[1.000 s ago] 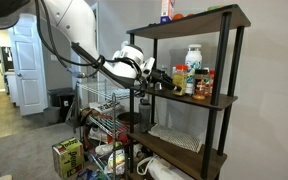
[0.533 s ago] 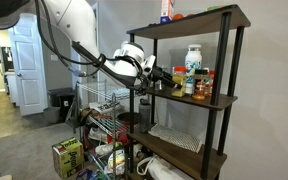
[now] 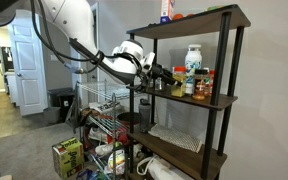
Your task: Move the bottle from the first top shelf to the second top shelf
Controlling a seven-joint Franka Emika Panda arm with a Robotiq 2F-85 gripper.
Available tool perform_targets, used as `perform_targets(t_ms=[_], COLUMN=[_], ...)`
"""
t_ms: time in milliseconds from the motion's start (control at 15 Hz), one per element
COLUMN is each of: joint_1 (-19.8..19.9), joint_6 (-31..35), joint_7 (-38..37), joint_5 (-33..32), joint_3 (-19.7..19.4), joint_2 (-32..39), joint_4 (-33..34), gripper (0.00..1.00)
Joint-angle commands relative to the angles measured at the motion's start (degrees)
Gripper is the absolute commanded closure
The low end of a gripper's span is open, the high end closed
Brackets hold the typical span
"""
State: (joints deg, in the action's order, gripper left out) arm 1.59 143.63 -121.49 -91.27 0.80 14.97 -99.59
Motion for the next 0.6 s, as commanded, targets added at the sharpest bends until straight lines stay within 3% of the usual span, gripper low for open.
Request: perform_targets(t_ms=[0, 200, 533], joint_1=[0.0, 0.7, 0.9], joint_6=[1.6, 5.8, 12.8], joint_7=[-1.9, -3.8, -13.2], joint_5=[-3.8, -9.0, -23.8], joint_3=[-1.1, -1.1, -1.5], joint_2=[-6.0, -11.2, -21.0], joint_4=[-7.1, -13.9, -23.6], gripper=[0.00, 0.00, 0.00])
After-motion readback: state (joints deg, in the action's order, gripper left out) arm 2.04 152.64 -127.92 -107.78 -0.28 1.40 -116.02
